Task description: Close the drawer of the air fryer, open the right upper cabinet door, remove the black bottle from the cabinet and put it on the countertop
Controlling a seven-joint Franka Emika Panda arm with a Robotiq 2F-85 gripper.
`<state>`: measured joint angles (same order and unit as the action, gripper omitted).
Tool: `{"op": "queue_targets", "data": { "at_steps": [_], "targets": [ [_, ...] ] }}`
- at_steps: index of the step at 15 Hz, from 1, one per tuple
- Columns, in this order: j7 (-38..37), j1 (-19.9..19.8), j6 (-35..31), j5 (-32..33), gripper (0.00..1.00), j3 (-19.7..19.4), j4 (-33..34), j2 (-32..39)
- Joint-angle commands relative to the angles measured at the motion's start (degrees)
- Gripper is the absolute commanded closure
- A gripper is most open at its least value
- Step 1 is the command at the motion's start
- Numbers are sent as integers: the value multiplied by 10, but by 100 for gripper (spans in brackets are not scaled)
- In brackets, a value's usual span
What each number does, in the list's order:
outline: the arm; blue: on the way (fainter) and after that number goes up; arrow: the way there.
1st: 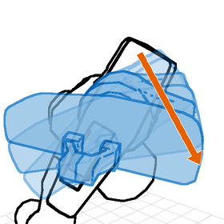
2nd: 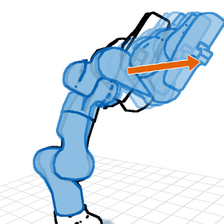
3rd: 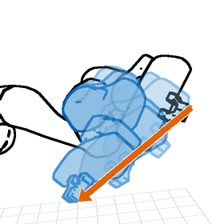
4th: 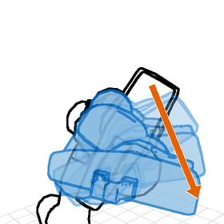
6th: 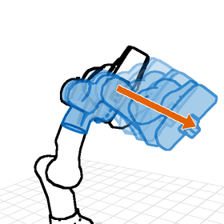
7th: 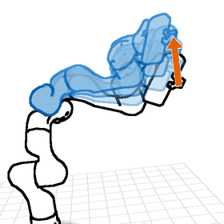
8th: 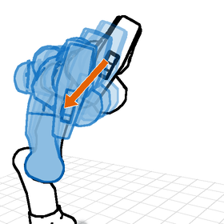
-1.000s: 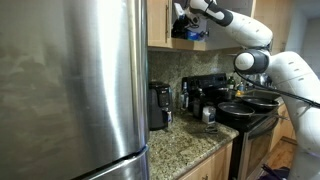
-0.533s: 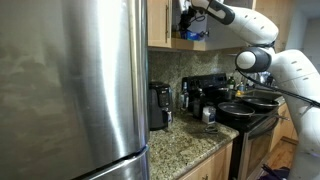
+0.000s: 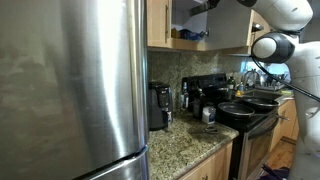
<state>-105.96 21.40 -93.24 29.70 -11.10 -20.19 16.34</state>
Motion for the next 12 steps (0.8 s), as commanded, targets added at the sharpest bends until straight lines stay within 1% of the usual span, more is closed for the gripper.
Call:
{"op": "queue_targets", "data": {
  "at_steps": [1, 3, 5, 6, 8, 9, 11, 12],
  "targets": [
    [52, 105, 129, 141, 73, -15, 0, -35],
    [92, 165, 225, 228, 73, 8, -1, -42],
    [129, 219, 320, 277, 73, 33, -1, -46],
    [142, 237, 359, 287, 73, 46, -1, -45],
    [156, 252, 417, 276, 73, 71, -1, -39],
    [152, 245, 435, 250, 73, 84, -1, -38],
    [121, 202, 442, 158, 73, 109, -3, -43],
    [128, 237, 433, 214, 48, 94, -3, -36]
  ]
}}
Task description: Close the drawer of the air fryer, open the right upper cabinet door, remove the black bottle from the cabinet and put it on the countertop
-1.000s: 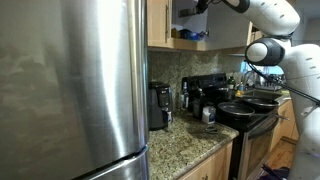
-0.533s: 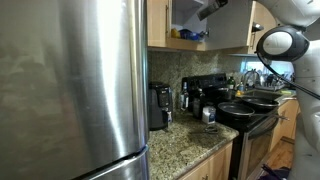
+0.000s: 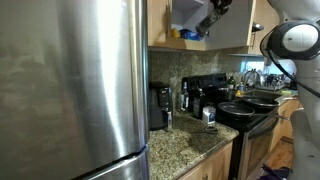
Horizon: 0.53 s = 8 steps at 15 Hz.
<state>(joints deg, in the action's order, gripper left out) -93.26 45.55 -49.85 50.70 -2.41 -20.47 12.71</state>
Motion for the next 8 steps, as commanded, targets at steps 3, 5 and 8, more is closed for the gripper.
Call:
{"op": "queue_targets", "data": {
  "at_steps": [3, 5, 8],
  "targets": [
    [-5, -30, 2, -38, 48, 15, 0, -1],
    [7, -36, 8, -34, 73, 12, -1, 11],
    [40, -35, 45, -45, 73, 17, -1, 48]
  ]
}}
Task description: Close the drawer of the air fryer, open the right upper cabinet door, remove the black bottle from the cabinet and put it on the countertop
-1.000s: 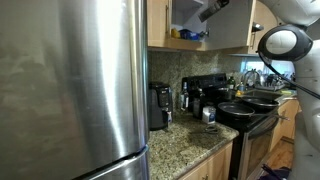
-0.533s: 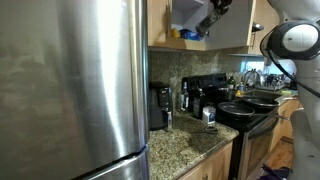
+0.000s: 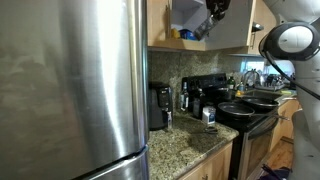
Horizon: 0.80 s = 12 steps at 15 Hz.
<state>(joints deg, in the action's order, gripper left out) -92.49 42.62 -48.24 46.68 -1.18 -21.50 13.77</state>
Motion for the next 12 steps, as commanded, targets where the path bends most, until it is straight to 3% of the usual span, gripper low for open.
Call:
{"op": "queue_targets", "data": {
  "at_steps": [1, 6, 10, 12],
  "targets": [
    [47, -3, 42, -6, 73, 4, 31, 61],
    [84, 37, 77, -1, 73, -10, 7, 105],
    [114, 58, 144, -8, 73, -18, 4, 135],
    [97, 63, 138, -9, 73, -24, 24, 149]
  ]
}}
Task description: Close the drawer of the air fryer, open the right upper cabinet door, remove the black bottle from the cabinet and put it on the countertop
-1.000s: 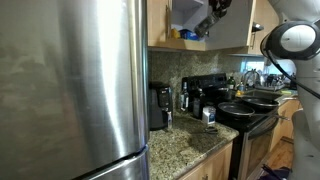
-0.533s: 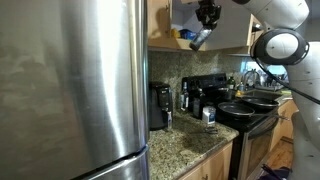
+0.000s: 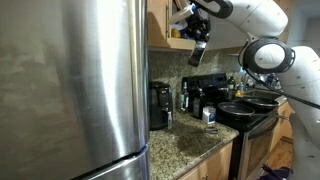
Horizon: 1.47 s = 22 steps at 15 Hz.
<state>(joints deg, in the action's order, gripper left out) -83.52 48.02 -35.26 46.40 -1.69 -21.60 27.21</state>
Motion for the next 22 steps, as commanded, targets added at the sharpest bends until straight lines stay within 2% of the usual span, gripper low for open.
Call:
{"op": "queue_targets", "data": {
  "at_steps": [1, 4, 5, 6, 7, 8, 14, 21, 22],
  "targets": [
    [10, 11, 5, -5, 48, -23, 17, 14],
    [-3, 13, -3, -13, 48, -25, -5, 4],
    [-3, 13, -3, -13, 73, -26, -3, 4],
    [16, 0, 9, -28, 73, -21, -13, 9],
    [33, 3, 20, 3, 73, -40, -32, 27],
    [48, -1, 28, 13, 73, -47, -5, 62],
    [90, 0, 52, 28, 73, -77, -2, 156],
    [65, -8, 67, 63, 73, -109, 33, 240],
    [74, 1, 58, 61, 48, -106, 23, 226]
  ]
}}
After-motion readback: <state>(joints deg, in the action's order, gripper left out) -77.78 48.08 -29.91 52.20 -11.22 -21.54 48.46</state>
